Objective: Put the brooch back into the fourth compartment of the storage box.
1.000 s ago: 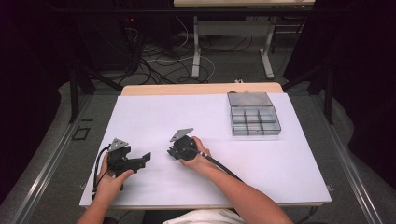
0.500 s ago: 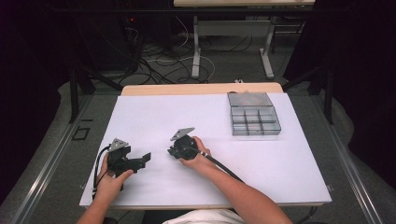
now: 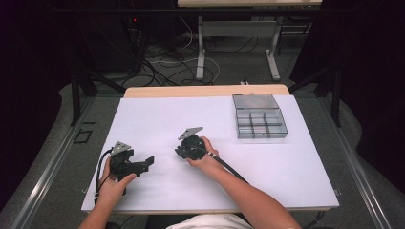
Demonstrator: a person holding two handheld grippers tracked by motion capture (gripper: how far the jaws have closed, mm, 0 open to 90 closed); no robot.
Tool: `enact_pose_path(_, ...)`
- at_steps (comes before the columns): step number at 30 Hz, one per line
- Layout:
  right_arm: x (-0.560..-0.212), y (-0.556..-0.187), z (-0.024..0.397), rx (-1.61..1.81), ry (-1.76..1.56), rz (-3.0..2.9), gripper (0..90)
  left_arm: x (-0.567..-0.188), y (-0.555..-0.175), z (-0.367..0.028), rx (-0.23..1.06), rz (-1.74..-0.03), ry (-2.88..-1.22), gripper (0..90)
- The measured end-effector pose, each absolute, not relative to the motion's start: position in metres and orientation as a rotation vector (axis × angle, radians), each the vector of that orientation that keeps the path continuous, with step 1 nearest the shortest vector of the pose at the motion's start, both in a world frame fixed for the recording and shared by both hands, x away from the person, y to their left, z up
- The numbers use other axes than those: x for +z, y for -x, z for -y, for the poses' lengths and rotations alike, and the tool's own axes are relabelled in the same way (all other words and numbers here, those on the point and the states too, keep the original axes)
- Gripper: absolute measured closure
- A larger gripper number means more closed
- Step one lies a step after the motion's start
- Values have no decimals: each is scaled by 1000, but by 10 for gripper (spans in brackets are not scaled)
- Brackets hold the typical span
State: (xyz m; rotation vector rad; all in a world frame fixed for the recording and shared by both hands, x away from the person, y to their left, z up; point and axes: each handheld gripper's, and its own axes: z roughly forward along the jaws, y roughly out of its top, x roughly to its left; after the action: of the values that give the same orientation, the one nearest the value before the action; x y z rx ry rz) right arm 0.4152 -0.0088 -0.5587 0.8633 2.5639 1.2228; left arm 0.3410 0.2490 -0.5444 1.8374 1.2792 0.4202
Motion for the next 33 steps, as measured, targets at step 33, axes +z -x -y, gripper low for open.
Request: enact_pose_path(33, -547, -452, 83, 1205, -1127, -2339, 809, -545, -342, -249, 420, -1275, -1847, 52)
